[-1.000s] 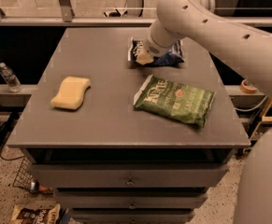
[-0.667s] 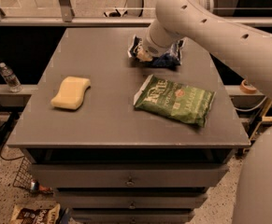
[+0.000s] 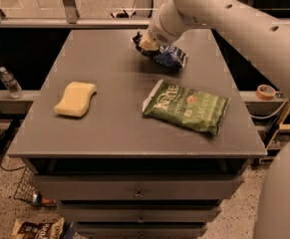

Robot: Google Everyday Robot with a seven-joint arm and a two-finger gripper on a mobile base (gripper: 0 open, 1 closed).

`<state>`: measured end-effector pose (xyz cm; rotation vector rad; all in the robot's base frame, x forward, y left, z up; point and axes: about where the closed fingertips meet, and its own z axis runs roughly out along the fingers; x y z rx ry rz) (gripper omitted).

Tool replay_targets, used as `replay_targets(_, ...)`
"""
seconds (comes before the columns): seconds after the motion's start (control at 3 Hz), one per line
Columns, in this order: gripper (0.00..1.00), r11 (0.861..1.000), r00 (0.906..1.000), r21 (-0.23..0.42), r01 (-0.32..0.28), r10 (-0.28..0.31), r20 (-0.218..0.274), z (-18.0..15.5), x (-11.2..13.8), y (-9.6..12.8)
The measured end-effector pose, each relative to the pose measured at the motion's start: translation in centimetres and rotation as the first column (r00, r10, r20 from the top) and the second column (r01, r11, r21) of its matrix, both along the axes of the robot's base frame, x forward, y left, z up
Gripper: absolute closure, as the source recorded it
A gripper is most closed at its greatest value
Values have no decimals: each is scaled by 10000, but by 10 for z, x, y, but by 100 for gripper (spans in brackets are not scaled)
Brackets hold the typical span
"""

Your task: Move blue chip bag near sponge

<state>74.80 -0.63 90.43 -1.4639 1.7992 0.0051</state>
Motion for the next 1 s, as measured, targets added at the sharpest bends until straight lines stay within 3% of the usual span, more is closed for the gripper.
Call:
replay_targets(0.33,100,9929,9917,356,-1139,1115,638,37,0,24)
replay_targets(0.67,100,9627,9594,475,-2665,2602,1090,67,-15,62)
replay_targets(1.0,100,9290,9247,393,-3679,3611,1203,81,-43,86)
